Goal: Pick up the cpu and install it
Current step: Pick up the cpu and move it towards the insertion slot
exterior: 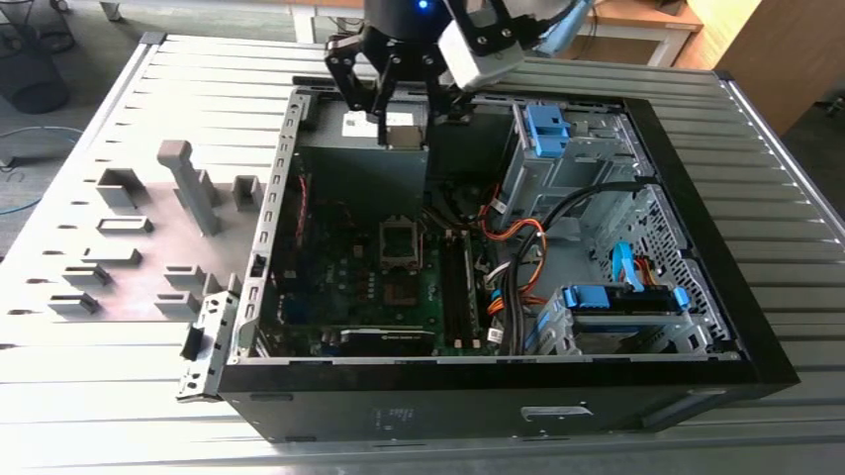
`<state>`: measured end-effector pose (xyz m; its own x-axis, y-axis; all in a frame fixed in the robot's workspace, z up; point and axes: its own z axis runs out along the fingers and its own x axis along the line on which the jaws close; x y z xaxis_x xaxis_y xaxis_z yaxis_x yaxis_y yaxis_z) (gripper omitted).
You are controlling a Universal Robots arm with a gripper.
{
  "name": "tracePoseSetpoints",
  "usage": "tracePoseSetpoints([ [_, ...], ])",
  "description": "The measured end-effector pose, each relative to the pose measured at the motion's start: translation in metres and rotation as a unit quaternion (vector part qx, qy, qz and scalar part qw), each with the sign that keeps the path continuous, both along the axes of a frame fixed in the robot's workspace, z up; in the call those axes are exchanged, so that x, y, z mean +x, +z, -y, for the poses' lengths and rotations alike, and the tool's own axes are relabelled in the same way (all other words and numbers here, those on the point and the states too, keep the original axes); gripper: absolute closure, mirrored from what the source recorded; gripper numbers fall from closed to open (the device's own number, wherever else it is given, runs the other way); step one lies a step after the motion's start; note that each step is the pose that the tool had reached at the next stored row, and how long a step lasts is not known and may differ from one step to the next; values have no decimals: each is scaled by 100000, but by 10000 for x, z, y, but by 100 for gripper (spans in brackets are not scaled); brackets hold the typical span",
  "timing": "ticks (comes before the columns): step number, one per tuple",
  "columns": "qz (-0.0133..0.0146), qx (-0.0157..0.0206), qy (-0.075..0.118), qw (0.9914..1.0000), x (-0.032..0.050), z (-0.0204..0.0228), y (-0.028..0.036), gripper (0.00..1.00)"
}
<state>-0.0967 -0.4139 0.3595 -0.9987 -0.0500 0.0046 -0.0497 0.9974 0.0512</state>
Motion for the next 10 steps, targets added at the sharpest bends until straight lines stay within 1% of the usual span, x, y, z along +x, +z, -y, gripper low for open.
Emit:
tracePoseSetpoints([
  [5, -24, 1, 7, 100000, 122, 0, 0, 53],
  [10, -22, -21, -654, 99998, 179, 1, -2, 53],
])
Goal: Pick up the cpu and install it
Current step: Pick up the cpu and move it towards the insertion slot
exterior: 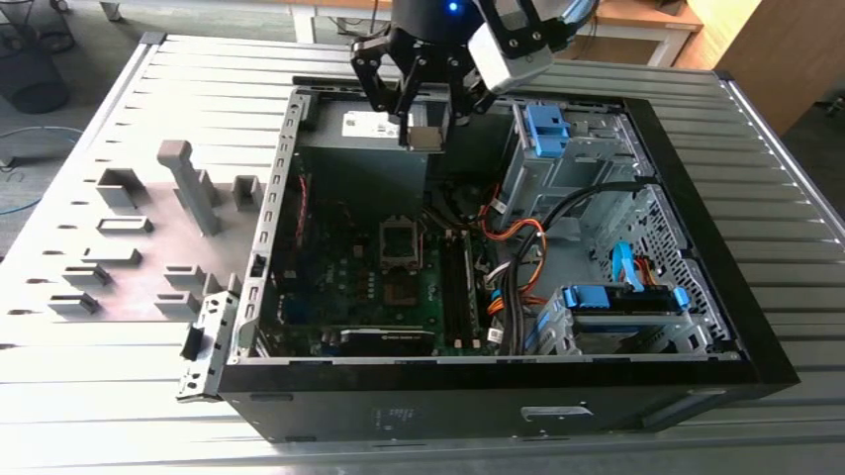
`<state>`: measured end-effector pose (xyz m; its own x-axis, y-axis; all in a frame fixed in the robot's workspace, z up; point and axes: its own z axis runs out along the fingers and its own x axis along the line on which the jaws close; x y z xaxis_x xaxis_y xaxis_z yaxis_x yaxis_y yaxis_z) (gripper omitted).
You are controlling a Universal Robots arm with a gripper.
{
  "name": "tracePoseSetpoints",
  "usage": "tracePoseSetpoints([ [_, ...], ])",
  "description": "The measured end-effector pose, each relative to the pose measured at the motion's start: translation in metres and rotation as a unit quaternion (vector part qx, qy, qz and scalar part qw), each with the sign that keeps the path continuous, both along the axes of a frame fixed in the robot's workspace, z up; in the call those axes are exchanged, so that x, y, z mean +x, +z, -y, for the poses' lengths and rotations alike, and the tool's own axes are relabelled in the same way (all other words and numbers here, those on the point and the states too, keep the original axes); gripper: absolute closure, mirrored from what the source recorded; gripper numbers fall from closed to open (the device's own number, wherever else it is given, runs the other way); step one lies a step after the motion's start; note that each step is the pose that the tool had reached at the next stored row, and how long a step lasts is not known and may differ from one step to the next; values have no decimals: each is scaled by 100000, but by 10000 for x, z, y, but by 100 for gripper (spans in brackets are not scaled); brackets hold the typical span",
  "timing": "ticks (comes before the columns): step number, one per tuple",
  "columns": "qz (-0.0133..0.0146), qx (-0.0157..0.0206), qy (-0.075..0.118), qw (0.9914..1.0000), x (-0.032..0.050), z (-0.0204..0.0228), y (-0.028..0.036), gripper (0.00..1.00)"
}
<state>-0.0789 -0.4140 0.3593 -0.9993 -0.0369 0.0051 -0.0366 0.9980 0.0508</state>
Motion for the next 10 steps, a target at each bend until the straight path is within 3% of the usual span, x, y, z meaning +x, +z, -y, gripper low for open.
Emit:
tracePoseSetpoints([
  [10, -4, -150, -436, 99999, 7, 5, 0, 53],
])
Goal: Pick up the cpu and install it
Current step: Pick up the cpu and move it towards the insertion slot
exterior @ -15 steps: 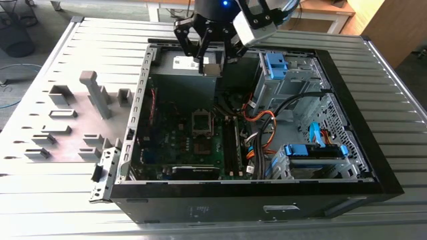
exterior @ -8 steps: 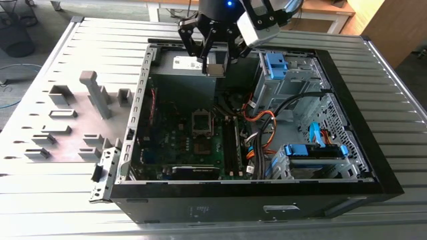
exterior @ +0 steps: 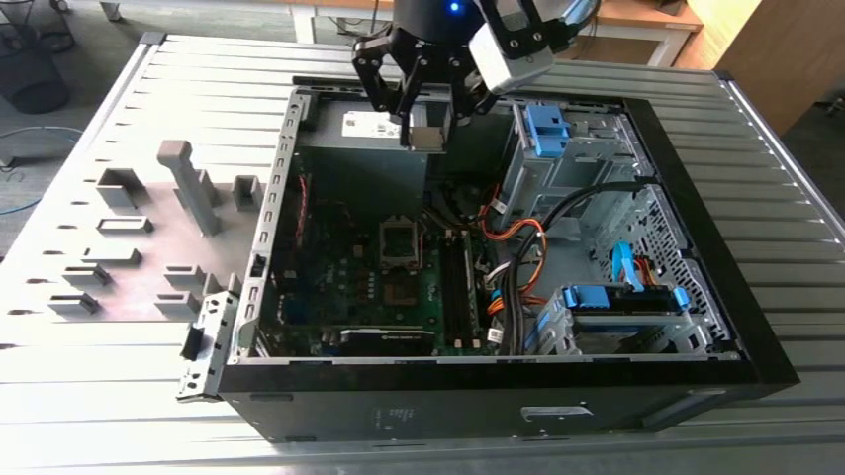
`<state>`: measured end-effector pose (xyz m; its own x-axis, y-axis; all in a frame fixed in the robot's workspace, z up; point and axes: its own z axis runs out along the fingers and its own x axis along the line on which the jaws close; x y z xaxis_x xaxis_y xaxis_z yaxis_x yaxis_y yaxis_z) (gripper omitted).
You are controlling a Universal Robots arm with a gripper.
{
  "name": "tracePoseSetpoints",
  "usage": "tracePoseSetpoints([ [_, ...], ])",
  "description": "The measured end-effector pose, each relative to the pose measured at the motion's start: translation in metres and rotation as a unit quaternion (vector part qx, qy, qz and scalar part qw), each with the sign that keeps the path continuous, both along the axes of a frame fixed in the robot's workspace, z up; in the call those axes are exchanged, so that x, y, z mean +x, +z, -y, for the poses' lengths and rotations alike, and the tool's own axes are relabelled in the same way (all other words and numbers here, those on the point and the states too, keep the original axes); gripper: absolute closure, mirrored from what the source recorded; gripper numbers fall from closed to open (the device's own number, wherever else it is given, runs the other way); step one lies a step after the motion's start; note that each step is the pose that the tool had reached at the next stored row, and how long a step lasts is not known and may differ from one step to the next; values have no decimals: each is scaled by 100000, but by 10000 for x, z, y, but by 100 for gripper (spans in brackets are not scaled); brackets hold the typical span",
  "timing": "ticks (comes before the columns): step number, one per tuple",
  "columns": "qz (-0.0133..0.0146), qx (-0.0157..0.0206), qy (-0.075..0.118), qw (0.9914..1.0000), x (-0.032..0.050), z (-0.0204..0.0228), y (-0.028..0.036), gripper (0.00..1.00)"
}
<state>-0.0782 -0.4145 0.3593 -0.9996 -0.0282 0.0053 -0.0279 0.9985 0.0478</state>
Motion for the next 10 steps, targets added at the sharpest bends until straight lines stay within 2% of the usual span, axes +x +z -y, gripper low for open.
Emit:
tracePoseSetpoints([
  [5, -1, -191, 0, 100000, 0, 51, 0, 53],
  [10, 3, -306, -1, 100000, 0, 132, -1, 53],
])
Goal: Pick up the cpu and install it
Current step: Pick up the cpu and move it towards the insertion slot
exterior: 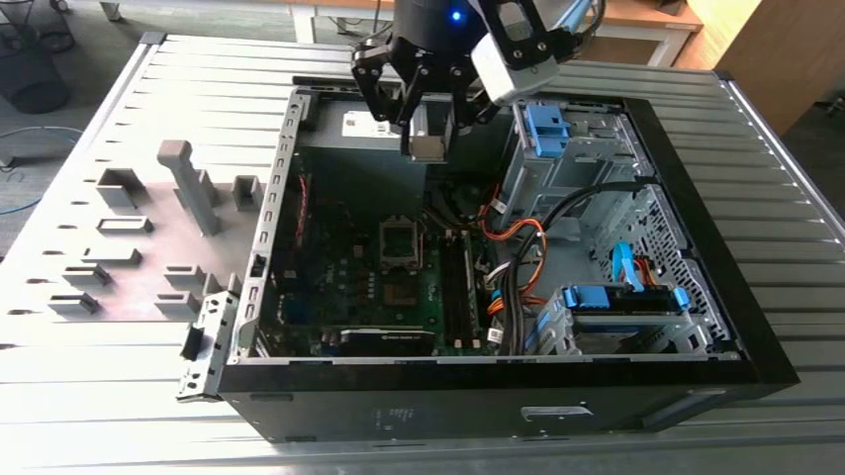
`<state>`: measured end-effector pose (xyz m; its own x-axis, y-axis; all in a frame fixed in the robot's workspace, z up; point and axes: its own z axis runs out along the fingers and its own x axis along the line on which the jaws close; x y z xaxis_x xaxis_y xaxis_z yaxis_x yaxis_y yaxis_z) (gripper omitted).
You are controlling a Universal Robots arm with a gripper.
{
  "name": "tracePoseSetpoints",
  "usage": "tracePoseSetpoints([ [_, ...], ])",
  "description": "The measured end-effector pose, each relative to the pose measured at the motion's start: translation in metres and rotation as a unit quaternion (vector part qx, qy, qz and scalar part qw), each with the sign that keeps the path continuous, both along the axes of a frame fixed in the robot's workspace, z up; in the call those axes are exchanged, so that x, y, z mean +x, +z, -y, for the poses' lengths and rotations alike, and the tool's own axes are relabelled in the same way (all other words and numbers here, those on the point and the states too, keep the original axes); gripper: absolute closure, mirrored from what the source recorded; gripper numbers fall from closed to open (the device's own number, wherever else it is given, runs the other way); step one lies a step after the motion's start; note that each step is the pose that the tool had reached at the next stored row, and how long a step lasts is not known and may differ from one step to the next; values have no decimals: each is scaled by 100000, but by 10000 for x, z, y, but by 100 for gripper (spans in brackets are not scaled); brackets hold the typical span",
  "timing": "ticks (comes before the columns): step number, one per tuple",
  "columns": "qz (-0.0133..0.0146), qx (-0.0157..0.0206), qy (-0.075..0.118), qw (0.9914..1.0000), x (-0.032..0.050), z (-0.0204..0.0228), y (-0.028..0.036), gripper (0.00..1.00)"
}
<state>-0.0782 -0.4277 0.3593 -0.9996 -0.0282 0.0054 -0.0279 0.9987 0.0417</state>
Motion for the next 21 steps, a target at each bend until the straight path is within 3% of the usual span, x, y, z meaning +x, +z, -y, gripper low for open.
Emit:
tracePoseSetpoints([
  [7, -4, -238, -1, 100000, 0, 74, 0, 53],
  [21, -5, -258, -11, 100000, -45, 77, -34, 53],
])
